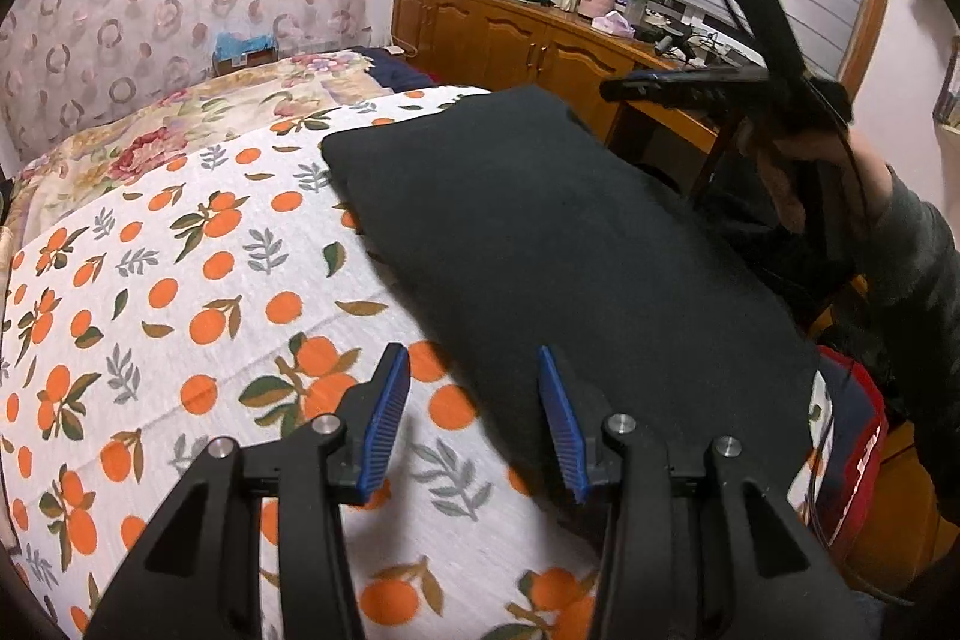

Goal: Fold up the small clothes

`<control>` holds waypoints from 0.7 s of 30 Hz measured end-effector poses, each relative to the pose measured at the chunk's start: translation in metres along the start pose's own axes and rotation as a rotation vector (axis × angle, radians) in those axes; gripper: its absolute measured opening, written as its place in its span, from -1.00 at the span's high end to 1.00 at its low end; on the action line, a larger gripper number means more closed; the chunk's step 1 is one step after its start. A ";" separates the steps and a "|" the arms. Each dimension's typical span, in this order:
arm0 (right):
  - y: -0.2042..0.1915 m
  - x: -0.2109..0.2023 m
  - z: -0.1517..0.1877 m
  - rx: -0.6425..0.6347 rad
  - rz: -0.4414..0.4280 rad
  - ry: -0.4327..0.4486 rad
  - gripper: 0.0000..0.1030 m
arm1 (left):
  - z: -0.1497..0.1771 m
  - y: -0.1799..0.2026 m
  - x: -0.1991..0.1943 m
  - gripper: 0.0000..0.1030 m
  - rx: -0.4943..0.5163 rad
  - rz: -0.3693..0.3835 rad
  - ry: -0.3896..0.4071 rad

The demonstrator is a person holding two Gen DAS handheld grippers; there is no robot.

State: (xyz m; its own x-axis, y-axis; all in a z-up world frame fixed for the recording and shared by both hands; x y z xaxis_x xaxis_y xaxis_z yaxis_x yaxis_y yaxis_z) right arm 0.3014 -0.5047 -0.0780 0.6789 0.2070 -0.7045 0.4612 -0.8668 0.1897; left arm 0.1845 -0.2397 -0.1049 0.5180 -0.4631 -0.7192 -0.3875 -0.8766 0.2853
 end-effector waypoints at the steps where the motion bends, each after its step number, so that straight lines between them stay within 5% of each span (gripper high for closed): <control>1: -0.006 -0.007 0.007 0.005 -0.008 0.003 0.13 | 0.001 0.002 -0.002 0.16 0.003 0.000 0.002; 21: -0.071 -0.103 0.141 0.094 -0.068 0.015 0.02 | 0.073 0.048 -0.021 0.16 0.032 0.061 -0.101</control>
State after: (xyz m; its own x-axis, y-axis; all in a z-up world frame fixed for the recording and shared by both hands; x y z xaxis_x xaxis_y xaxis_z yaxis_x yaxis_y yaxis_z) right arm 0.1182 -0.5289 -0.1156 0.6566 0.2725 -0.7033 0.4511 -0.8892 0.0767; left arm 0.0997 -0.2631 -0.1222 0.4141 -0.4989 -0.7613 -0.4414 -0.8415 0.3114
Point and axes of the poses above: each gripper's, at about its wrist camera, not at the fingertips, and x roughly the way its jaws point, y to its right, z to its underside, the point moved 6 cm from there along x, roughly the way its jaws point, and after that the axes turned 10 degrees about -x, right-handed, at the moved point
